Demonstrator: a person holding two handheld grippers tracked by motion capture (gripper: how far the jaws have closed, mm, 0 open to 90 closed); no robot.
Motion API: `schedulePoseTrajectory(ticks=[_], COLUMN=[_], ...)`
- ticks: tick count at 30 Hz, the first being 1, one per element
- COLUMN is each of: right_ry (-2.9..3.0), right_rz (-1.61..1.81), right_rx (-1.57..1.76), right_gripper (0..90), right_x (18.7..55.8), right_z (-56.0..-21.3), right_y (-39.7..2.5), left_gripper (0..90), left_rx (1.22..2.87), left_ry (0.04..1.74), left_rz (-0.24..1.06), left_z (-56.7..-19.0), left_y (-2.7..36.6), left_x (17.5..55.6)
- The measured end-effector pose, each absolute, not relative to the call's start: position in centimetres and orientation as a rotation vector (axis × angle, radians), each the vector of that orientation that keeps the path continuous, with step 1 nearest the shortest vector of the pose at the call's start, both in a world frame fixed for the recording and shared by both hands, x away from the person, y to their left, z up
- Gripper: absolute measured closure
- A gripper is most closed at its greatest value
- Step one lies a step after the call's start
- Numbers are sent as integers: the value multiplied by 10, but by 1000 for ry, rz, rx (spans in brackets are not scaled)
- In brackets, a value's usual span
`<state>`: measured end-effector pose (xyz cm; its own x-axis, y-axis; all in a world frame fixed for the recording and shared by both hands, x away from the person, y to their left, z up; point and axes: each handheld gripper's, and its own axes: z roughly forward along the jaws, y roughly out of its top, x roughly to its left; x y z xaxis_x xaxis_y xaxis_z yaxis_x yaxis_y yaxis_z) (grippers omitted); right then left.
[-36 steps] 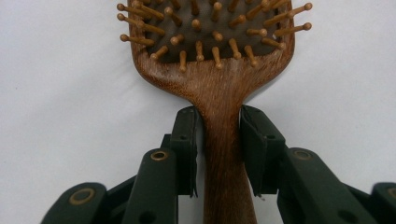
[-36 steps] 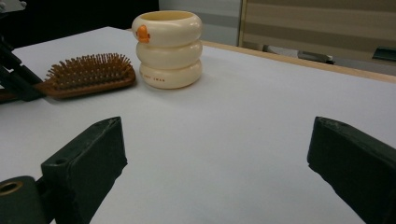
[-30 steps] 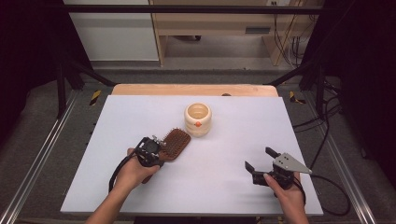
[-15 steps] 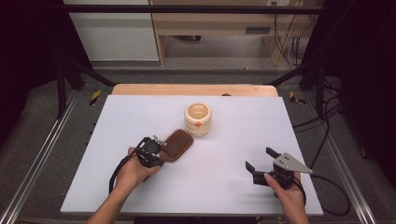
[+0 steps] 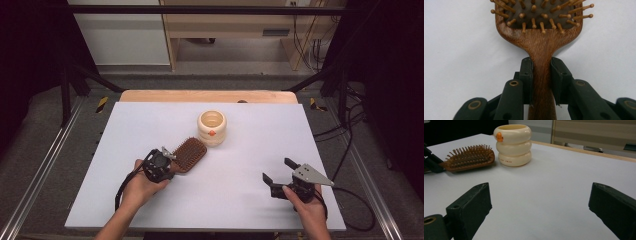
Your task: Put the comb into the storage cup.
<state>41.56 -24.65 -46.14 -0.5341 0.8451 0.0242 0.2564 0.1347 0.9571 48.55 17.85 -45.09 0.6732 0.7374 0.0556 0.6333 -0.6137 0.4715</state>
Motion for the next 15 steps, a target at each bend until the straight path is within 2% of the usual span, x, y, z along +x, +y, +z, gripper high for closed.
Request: schedulePoseTrajectory(ticks=[15], right_ry=[1875], right_rz=[1415], right_rx=[1052], right_gripper=[46], right_x=[414], right_z=[-461], right_y=[-245], left_gripper=[726], left_rx=[2255], left_ry=[1011], left_rz=[459], left_z=[-437], left_y=[196], left_x=[464])
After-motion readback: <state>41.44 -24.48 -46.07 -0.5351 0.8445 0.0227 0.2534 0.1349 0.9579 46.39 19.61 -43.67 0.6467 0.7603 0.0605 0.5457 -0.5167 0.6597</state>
